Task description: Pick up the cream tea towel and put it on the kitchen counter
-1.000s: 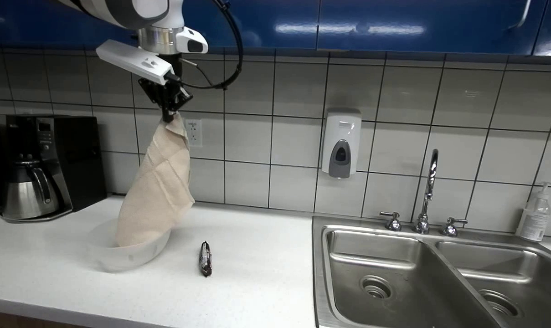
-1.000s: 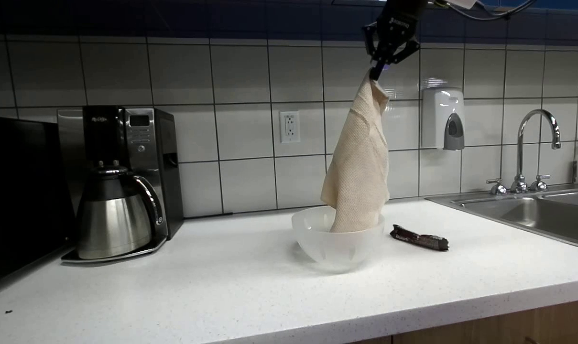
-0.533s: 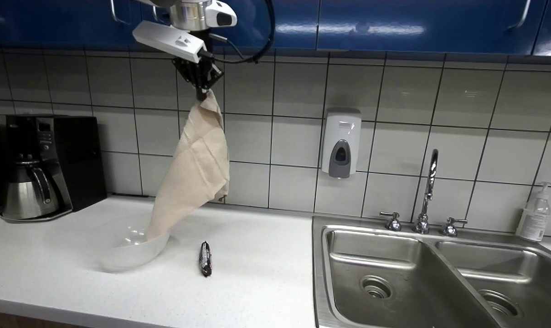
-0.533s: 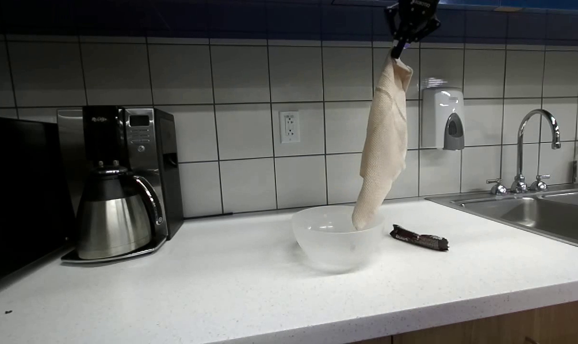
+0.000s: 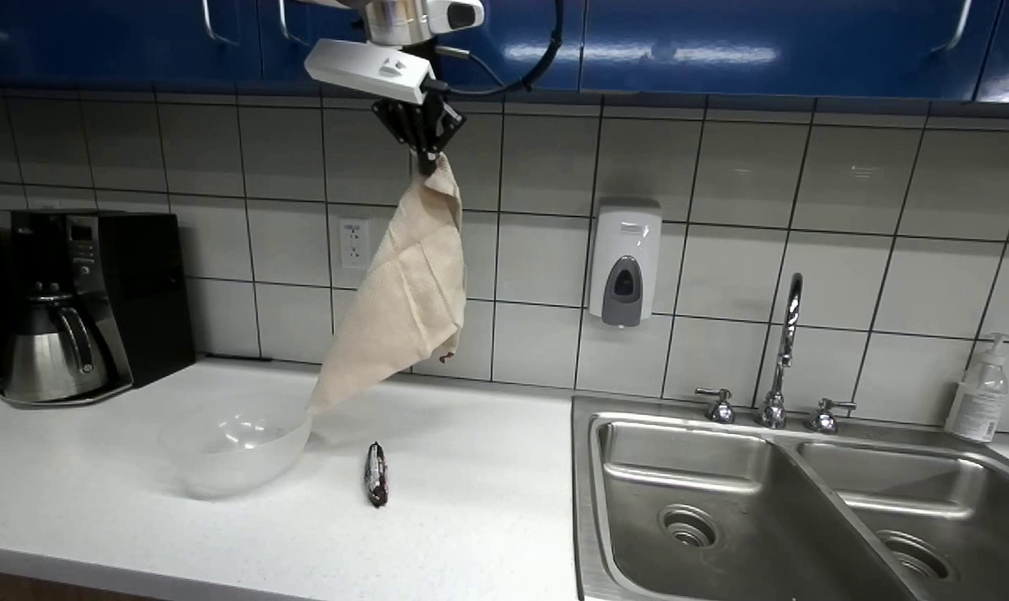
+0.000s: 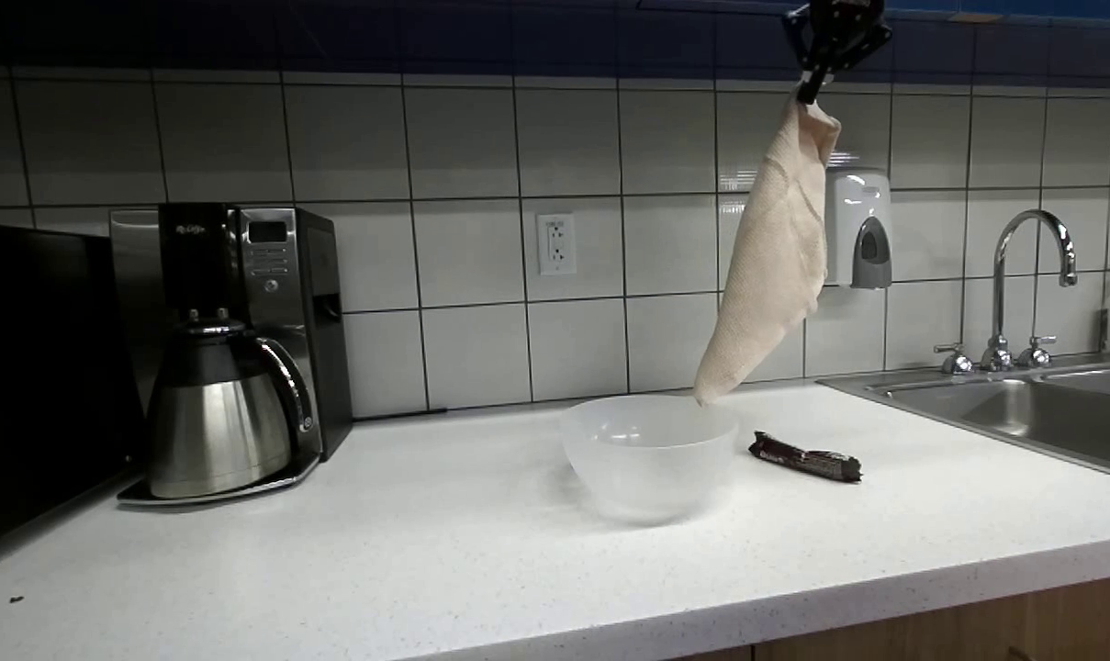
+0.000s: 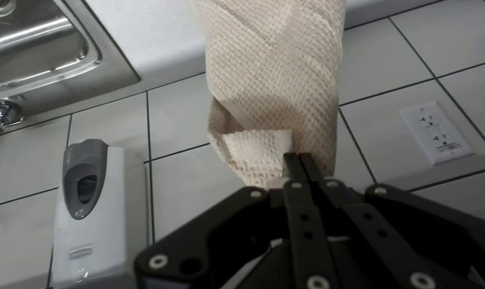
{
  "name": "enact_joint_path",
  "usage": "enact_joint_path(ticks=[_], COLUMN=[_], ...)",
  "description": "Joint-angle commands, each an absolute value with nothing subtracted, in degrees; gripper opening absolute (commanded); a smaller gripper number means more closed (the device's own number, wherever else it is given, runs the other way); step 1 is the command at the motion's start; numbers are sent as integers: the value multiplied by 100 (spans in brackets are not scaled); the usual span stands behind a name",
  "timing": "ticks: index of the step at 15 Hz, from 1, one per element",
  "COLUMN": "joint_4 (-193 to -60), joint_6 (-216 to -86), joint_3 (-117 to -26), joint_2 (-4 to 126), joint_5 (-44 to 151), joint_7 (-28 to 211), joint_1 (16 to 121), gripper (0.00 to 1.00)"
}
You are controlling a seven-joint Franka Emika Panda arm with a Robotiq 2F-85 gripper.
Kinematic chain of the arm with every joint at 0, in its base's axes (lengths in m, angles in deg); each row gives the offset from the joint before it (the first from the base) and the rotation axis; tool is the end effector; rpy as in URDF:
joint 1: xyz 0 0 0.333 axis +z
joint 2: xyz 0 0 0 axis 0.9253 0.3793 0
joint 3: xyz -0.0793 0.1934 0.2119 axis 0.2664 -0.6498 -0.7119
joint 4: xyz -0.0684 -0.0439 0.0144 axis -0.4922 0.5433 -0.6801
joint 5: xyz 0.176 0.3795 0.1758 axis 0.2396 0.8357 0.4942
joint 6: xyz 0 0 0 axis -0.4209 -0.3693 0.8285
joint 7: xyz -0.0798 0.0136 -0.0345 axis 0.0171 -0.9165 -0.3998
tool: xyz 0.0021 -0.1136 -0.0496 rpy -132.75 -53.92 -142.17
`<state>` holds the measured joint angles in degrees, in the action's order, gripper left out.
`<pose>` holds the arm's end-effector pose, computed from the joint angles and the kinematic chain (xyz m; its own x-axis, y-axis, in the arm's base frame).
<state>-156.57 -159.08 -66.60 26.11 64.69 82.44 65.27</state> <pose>0.5708 -0.1214 0.5666 0.7571 -0.2143 0.6172 -0.1607 -0.9767 -0.1420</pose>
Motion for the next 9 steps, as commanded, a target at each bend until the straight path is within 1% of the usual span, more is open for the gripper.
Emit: enact_joint_path(ticks=[1,9], joint_4=[-15477,-15959], joint_6=[-16113,-16357], joint_3=[-6616,-6480], joint_2=[2819,2918], joint_5=[6204,5683], joint_7=[8204,8265], joint_1=[6292,5907], gripper=[1,1])
